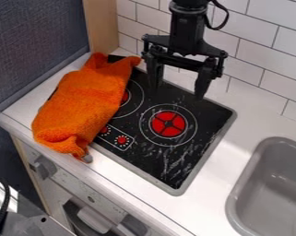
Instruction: Move the cloth from top left to bottom right
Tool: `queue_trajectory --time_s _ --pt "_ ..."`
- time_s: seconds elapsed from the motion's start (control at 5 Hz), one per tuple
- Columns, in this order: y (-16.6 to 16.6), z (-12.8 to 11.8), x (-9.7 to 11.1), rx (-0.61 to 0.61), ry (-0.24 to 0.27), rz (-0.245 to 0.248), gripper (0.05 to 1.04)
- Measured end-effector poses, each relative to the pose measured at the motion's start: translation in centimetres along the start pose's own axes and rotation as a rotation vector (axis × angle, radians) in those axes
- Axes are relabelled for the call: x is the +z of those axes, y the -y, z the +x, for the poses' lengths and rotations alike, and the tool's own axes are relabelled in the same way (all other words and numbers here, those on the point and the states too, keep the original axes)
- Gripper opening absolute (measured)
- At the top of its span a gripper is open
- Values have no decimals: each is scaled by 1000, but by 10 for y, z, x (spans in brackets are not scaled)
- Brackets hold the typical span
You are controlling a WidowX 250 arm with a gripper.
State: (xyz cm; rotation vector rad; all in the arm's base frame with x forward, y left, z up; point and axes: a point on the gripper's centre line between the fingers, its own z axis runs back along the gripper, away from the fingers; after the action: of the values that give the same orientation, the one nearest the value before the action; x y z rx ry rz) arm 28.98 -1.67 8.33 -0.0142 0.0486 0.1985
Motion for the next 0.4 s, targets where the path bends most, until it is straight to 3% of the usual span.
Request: queue_trajectory --time_s 0.2,0.4 --pt "-2 -4 -9 2 -33 8 999" --pt "-22 -1 -2 56 -13 -2 999"
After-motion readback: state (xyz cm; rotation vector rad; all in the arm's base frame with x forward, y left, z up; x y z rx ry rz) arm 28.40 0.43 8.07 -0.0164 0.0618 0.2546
